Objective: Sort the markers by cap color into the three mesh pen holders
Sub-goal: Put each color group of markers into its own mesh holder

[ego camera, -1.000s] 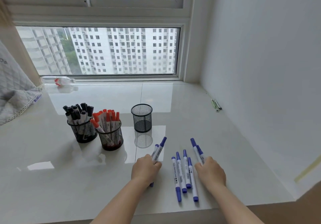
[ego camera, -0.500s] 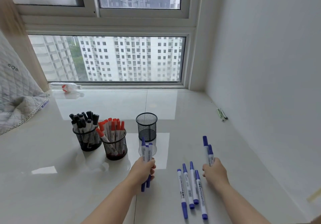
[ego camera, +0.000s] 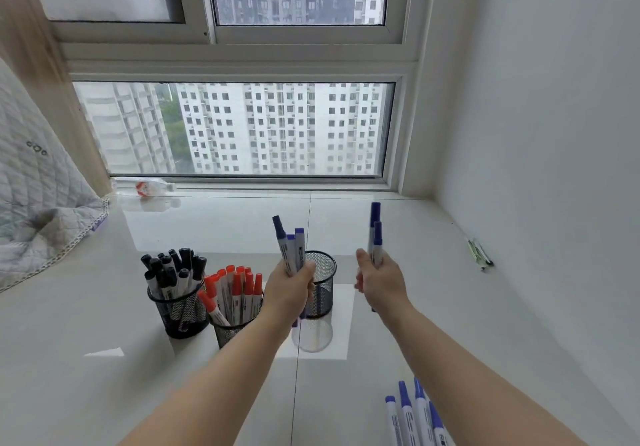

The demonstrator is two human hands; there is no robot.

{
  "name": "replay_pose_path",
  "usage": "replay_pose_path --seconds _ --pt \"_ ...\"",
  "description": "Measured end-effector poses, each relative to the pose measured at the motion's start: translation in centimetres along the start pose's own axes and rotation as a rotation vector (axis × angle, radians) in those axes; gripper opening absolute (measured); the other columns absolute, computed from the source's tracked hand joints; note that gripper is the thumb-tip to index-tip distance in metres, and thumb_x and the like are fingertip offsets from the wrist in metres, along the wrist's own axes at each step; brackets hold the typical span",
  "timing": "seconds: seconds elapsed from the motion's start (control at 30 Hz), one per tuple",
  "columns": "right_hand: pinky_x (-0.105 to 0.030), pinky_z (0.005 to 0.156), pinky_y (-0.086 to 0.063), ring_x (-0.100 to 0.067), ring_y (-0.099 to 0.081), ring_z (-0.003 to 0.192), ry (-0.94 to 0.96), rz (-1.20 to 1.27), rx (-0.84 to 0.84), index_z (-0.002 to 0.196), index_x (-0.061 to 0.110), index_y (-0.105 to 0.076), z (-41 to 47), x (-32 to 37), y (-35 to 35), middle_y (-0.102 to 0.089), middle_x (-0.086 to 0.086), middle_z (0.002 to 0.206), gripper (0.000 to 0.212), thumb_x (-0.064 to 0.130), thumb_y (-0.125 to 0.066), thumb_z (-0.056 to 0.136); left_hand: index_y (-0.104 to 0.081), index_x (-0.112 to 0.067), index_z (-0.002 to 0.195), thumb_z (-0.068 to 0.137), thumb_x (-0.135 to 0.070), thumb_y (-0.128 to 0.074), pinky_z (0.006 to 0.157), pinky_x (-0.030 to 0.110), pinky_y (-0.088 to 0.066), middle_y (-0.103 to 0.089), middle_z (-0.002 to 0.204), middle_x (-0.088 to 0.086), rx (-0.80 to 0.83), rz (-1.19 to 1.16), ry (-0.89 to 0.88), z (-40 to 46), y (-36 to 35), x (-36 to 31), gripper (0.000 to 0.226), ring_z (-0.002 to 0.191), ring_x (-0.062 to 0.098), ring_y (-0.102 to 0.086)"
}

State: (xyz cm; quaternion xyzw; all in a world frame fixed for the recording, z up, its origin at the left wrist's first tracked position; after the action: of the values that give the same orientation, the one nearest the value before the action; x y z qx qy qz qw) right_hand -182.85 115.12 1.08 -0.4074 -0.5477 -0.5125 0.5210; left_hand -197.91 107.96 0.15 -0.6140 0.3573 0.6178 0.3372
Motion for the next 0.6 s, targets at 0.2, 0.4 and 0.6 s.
replay_pose_path --seconds 0.2,0.4,0.6 --pt "-0.024 0.062 -0.046 -0.01 -0.062 0.064 -0.003 0.329 -0.029 0.08 0.017 -0.054 4.9 2.2 -4.7 -0.068 0.003 0.069 0.03 0.042 -0.044 0.094 -0.054 -0.02 0.095 0.094 -0.029 -0.052 0.06 0.026 -0.042 -0.059 0.077 -0.004 -0.153 -0.101 -0.173 4.8 -1.3 -2.4 0.01 0.063 0.011 -0.052" --pt "-0.01 0.039 -0.042 -0.01 -0.054 0.056 -0.086 0.266 0.01 0.077 0.018 -0.063 7.3 -1.6 -7.5 -0.063 0.0 0.074 0.038 0.046 -0.044 0.093 -0.053 -0.036 0.082 0.092 -0.039 -0.049 0.067 0.023 -0.041 -0.064 0.083 -0.013 -0.23 -0.076 -0.151 7.3 -2.1 1.2 0.011 0.078 0.006 -0.056" --pt "-0.015 0.05 -0.04 0.004 -0.053 0.043 -0.103 0.217 0.077 0.092 0.007 -0.067 7.1 -4.7 -8.6 -0.072 -0.001 0.08 0.031 0.033 -0.051 0.094 -0.051 -0.039 0.081 0.093 -0.037 -0.05 0.065 0.025 -0.039 -0.061 0.081 -0.017 -0.254 0.062 -0.114 7.9 -1.6 4.5 0.012 0.08 0.003 -0.056"
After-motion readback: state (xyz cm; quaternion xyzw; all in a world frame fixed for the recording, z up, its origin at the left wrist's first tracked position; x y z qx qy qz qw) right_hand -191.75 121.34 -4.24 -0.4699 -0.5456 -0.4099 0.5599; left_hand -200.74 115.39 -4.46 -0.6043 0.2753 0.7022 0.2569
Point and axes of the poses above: each hand's wrist, its own z-axis towards the middle knuckle, its own y-axis out of the back of the hand, x = y × z, the point moved 5 cm from there along z, towards the middle knuckle
